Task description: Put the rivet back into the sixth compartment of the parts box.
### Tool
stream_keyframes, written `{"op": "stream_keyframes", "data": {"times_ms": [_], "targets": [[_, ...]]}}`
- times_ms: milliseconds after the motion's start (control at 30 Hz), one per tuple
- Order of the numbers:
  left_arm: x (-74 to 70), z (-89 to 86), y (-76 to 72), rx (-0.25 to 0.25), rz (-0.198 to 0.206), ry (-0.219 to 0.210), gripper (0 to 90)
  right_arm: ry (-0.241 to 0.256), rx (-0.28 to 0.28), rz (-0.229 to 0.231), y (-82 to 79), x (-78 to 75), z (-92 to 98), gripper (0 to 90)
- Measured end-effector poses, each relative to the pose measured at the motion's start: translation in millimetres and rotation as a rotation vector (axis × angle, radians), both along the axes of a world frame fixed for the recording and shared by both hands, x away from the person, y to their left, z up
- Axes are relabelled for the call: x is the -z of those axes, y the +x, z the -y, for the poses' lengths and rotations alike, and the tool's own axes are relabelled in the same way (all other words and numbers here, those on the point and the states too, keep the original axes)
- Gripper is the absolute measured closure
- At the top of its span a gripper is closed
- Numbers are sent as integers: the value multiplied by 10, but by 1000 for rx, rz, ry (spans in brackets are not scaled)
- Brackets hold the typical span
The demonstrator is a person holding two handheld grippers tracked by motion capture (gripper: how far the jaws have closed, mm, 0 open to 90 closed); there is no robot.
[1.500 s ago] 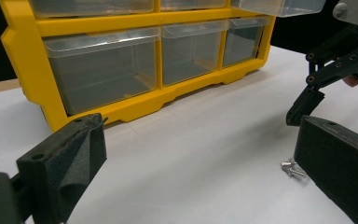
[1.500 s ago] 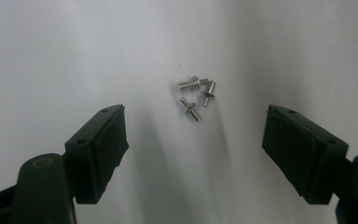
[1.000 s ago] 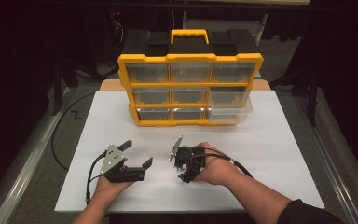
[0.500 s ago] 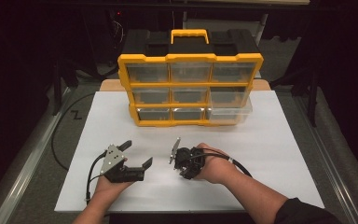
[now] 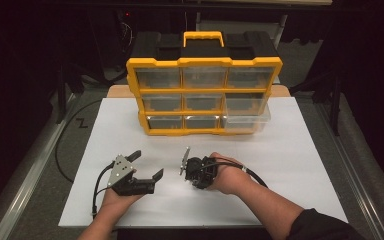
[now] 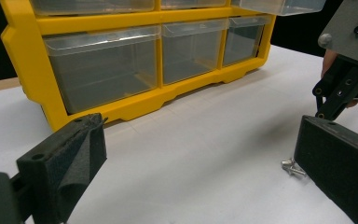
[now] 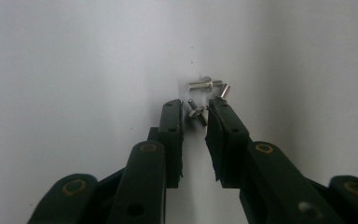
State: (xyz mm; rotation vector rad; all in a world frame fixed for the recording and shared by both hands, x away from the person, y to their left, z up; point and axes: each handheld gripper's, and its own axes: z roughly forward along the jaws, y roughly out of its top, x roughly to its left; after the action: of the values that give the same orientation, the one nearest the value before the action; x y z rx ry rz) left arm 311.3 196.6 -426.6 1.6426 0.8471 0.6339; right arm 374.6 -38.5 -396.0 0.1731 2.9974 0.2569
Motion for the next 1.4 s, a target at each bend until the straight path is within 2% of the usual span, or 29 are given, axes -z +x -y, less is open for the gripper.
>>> {"op": "stream_keyframes", "data": {"times_ms": [367,667,1133,1400], "targets": [[-1,-2,-3,-1,0,-1,31,-6,-6,-14,35,25,-18,789],[-4,-3,-8,-2,1,-3,31,-8,8,-41,49,30,-21,833],[-10,-14,-12,-4,5,-5,31,-10,20,-41,36,19,-20,850],[-11,-13,-15,-6,8,-10,31,1,39,-36,25,-66,40,850]]}}
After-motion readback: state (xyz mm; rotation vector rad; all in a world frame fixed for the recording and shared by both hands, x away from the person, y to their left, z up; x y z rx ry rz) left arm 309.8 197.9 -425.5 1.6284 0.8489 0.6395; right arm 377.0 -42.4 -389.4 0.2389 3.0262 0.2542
